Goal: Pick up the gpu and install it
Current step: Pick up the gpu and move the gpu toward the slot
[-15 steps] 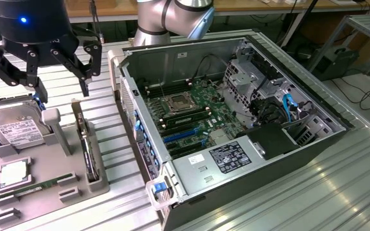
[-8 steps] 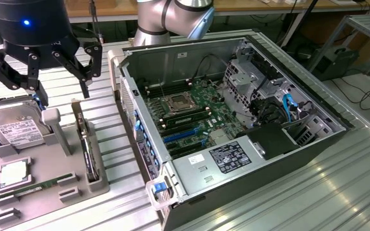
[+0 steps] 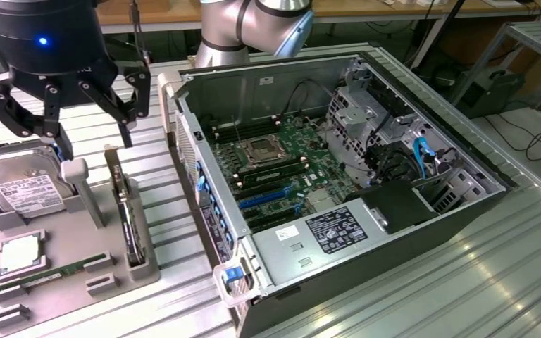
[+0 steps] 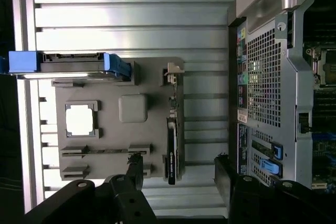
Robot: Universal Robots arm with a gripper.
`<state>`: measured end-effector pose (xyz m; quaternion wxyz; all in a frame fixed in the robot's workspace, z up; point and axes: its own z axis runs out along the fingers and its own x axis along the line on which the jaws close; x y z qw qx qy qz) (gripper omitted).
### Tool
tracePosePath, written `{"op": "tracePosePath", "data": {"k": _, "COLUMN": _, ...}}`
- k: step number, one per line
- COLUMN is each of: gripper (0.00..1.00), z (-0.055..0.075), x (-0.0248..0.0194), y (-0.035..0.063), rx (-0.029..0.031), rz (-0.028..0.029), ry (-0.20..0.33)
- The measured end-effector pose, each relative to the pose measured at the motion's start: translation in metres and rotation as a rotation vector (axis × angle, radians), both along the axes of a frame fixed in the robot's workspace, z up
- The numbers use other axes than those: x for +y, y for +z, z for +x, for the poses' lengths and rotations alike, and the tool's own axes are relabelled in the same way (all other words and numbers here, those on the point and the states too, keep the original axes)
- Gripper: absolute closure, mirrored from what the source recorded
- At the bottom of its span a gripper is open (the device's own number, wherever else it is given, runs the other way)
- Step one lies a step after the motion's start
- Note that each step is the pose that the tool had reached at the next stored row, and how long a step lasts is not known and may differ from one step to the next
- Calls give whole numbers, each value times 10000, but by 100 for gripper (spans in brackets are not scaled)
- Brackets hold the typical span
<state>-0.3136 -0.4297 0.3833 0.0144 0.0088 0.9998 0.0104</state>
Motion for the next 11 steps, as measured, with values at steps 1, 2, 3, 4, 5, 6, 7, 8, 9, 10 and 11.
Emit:
{"op": "tracePosePath", "data": {"k": 1, "gripper": 34, "z": 0, "x": 0, "y": -6, "rx": 0, "rz": 0, "ry": 1}}
{"op": "tracePosePath", "data": {"k": 2, "gripper": 34, "z": -1, "x": 0, "y": -15, "rx": -1, "rz": 1, "ry": 1}}
{"op": "tracePosePath", "data": {"k": 3, "gripper": 34, "z": -1, "x": -1, "y": -22, "rx": -2, "rz": 2, "ry": 1}}
{"op": "tracePosePath", "data": {"k": 4, "gripper": 34, "z": -1, "x": -1, "y": -29, "rx": -1, "rz": 1, "ry": 1}}
{"op": "tracePosePath", "data": {"k": 5, "gripper": 34, "z": 0, "x": -2, "y": -38, "rx": -1, "rz": 1, "ry": 3}}
{"op": "tracePosePath", "data": {"k": 6, "gripper": 34, "z": 0, "x": -3, "y": -46, "rx": -1, "rz": 1, "ry": 5}}
{"op": "tracePosePath", "data": {"k": 7, "gripper": 34, "z": 0, "x": -4, "y": -52, "rx": -1, "rz": 1, "ry": 5}}
{"op": "tracePosePath", "data": {"k": 8, "gripper": 34, "z": 0, "x": -5, "y": -58, "rx": -1, "rz": 1, "ry": 7}}
{"op": "tracePosePath", "data": {"k": 9, "gripper": 34, "z": 0, "x": -6, "y": -65, "rx": 0, "rz": 1, "ry": 8}}
{"op": "tracePosePath", "data": {"k": 10, "gripper": 34, "z": 0, "x": -7, "y": -72, "rx": -1, "rz": 1, "ry": 9}}
{"op": "tracePosePath", "data": {"k": 11, "gripper": 34, "z": 0, "x": -8, "y": -78, "rx": -1, "rz": 1, "ry": 11}}
